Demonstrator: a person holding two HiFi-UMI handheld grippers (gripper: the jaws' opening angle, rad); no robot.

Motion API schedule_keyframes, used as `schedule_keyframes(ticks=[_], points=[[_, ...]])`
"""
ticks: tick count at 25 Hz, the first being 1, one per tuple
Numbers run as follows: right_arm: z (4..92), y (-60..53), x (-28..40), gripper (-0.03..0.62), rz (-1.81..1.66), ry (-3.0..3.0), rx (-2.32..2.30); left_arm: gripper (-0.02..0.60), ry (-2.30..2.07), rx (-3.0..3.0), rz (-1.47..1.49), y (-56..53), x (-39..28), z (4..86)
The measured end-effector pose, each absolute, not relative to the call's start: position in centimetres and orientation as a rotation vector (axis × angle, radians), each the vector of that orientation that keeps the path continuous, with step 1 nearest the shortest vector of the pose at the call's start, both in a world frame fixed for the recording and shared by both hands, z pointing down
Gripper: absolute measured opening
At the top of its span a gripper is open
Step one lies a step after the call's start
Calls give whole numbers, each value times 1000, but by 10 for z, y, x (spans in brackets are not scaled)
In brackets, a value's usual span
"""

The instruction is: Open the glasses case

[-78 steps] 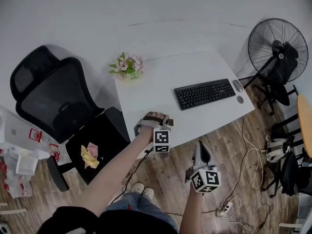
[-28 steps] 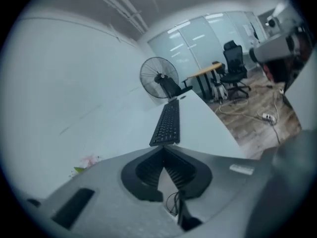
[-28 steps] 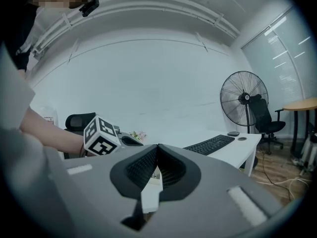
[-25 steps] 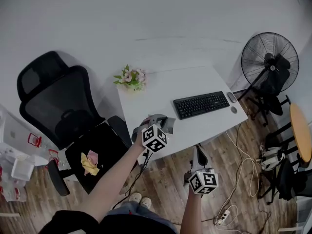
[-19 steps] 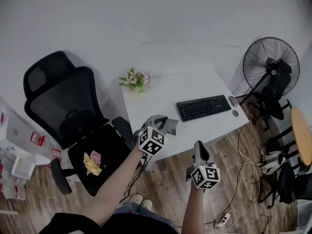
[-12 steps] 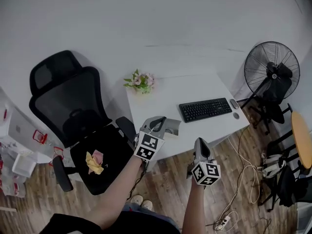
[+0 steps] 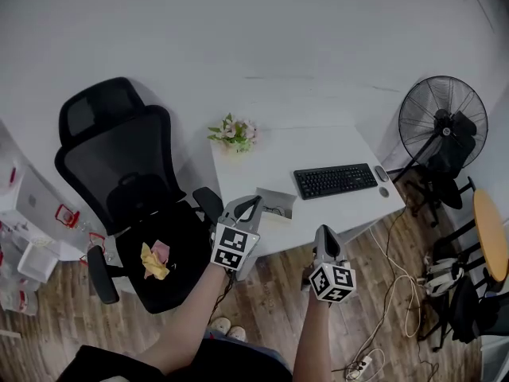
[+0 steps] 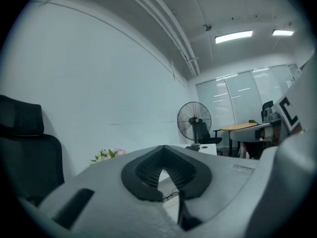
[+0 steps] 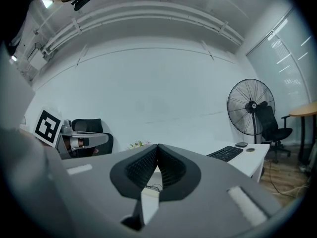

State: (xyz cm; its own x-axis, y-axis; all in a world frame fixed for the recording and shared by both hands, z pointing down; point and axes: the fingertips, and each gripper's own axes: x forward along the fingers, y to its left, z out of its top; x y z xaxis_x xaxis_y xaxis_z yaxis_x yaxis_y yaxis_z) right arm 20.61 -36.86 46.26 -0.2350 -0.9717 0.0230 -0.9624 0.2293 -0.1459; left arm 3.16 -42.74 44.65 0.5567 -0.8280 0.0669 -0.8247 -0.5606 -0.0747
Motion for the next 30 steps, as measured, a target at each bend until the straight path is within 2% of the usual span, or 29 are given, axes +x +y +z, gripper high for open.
schedule_keyframes(ticks=[30], points=[[461, -356, 201, 9, -185, 2426, -1883, 8, 1435, -2759, -171, -411, 35, 447]])
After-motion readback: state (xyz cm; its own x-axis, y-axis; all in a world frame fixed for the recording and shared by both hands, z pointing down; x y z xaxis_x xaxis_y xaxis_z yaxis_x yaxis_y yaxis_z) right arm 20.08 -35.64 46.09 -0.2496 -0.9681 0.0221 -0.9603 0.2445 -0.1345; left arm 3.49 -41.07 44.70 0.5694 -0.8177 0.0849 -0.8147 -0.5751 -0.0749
